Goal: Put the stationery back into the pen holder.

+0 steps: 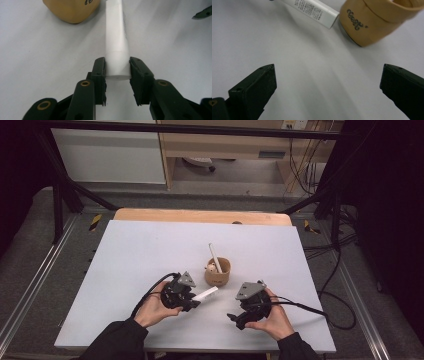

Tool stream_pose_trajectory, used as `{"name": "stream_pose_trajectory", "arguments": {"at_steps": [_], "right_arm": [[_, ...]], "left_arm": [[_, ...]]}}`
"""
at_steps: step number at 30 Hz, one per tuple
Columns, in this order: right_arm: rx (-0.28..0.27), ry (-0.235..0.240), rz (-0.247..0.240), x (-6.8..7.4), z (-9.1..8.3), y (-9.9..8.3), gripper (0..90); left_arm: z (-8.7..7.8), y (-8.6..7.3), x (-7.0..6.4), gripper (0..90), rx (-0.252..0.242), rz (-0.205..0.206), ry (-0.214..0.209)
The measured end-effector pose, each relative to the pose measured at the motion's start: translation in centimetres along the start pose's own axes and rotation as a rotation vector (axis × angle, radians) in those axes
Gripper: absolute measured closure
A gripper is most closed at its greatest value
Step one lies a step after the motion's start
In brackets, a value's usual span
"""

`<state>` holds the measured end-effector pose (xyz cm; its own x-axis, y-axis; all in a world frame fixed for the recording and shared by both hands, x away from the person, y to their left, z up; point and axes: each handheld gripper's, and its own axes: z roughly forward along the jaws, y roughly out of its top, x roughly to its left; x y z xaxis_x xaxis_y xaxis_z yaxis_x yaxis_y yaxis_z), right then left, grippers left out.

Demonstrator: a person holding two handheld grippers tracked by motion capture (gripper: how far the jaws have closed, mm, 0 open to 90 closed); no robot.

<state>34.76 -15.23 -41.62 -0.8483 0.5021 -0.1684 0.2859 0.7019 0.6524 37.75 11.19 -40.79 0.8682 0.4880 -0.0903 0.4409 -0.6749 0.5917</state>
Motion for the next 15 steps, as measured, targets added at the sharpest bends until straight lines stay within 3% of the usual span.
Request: {"name": "stream_pose_trajectory", "arguments": {"at_steps": [4, 15], "right_arm": [[0.017, -0.008, -0.081, 0.8, 0.5, 1.4, 1.7], [0.044, -0.03, -0.241, 2.3, 1.2, 4.4, 3.1]], "left_arm": [[-0.6, -0.5, 0.4, 66.6, -0.001, -0.011, 0.006], [-1.3, -0.6, 0.8, 66.6, 0.001, -0.017, -0.004]]}}
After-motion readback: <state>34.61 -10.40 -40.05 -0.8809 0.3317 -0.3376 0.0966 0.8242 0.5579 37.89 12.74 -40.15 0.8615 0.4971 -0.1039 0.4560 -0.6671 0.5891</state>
